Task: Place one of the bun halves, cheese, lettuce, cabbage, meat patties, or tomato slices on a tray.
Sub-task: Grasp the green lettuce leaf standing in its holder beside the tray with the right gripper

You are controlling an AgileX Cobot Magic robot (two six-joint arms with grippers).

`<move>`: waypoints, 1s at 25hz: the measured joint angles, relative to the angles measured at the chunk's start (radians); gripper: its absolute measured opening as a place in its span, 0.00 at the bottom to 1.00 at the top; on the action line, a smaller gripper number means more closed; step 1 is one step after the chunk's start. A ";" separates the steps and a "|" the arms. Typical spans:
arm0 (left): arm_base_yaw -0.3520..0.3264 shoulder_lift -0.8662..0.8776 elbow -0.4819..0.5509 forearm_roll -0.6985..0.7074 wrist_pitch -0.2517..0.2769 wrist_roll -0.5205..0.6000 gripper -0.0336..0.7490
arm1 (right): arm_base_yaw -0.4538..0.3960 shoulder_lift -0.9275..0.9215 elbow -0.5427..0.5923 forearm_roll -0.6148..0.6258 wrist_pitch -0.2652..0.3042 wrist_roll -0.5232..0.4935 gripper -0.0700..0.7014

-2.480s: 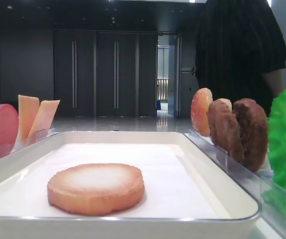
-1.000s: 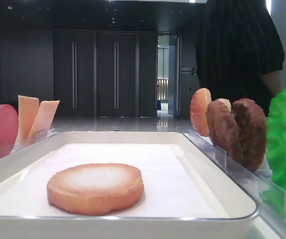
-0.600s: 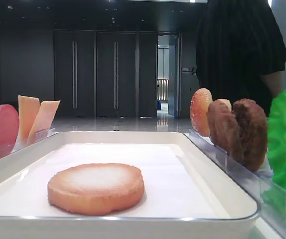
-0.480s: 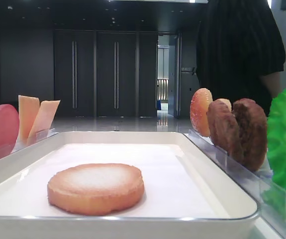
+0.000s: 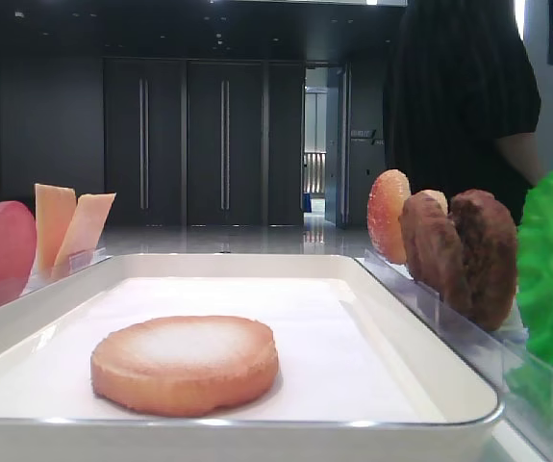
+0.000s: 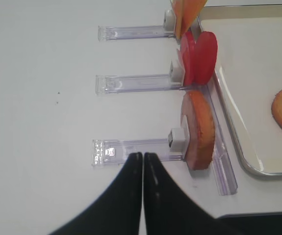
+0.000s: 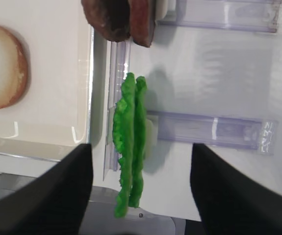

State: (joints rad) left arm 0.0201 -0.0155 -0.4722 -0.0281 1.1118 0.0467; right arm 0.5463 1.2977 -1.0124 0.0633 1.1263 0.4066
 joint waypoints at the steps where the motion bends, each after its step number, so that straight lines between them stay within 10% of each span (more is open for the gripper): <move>1: 0.000 0.000 0.000 0.000 0.000 0.000 0.03 | 0.000 0.000 0.011 0.000 -0.006 0.000 0.63; 14: 0.000 0.000 0.000 0.000 0.000 0.000 0.03 | 0.062 0.009 0.099 0.030 -0.159 0.001 0.64; 25: 0.000 0.000 0.000 0.000 0.000 0.000 0.03 | 0.067 0.083 0.108 0.026 -0.146 0.001 0.62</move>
State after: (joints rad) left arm 0.0201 -0.0155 -0.4722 -0.0281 1.1118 0.0467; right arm 0.6131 1.3811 -0.9048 0.0895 0.9799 0.4078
